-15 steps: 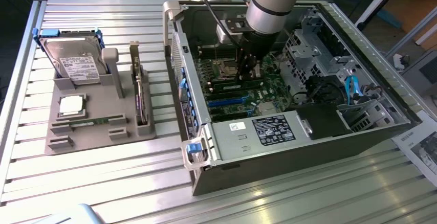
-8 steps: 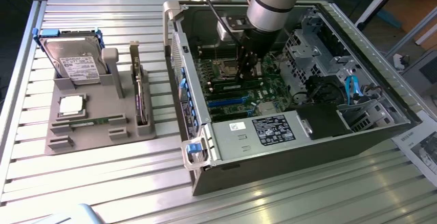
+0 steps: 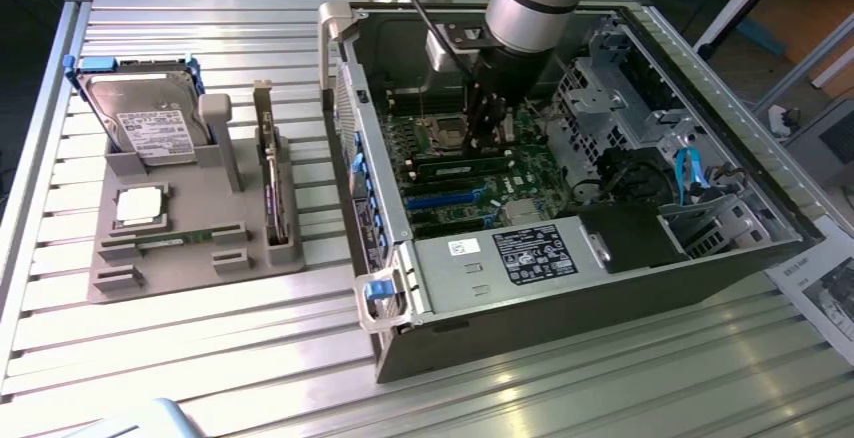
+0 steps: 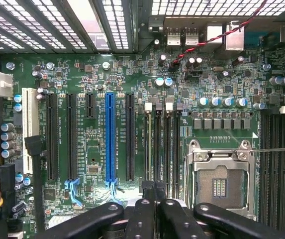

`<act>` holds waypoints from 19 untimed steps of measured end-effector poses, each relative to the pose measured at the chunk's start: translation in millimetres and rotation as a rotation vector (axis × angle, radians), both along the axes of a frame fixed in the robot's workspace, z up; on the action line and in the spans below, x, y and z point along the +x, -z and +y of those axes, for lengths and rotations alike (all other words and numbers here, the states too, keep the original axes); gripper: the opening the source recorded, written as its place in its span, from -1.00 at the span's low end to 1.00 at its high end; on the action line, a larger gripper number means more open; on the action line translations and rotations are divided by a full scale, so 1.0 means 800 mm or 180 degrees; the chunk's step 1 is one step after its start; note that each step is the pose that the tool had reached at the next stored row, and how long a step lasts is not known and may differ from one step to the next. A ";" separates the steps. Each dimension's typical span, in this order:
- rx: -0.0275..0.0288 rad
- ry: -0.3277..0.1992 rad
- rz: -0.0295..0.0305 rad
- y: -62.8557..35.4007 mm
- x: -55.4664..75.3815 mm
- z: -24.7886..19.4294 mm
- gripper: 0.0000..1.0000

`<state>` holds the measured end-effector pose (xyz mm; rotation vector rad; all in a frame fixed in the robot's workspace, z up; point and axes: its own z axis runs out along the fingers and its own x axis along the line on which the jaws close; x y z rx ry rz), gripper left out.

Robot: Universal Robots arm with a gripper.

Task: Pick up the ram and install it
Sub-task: 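Press down the ram until it locks into place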

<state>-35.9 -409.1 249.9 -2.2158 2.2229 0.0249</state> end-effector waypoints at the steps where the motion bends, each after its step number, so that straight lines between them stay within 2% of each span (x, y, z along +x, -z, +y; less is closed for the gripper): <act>1: 0.0000 0.0000 0.0000 0.000 -0.001 0.0000 -0.80; 3: 0.0000 0.0001 -0.0002 0.000 -0.008 -0.0001 -0.80; 8: 0.0001 0.0001 -0.0014 0.000 -0.039 0.0000 -0.80; 19: 0.0001 0.0001 -0.0016 0.001 -0.070 0.0001 -0.80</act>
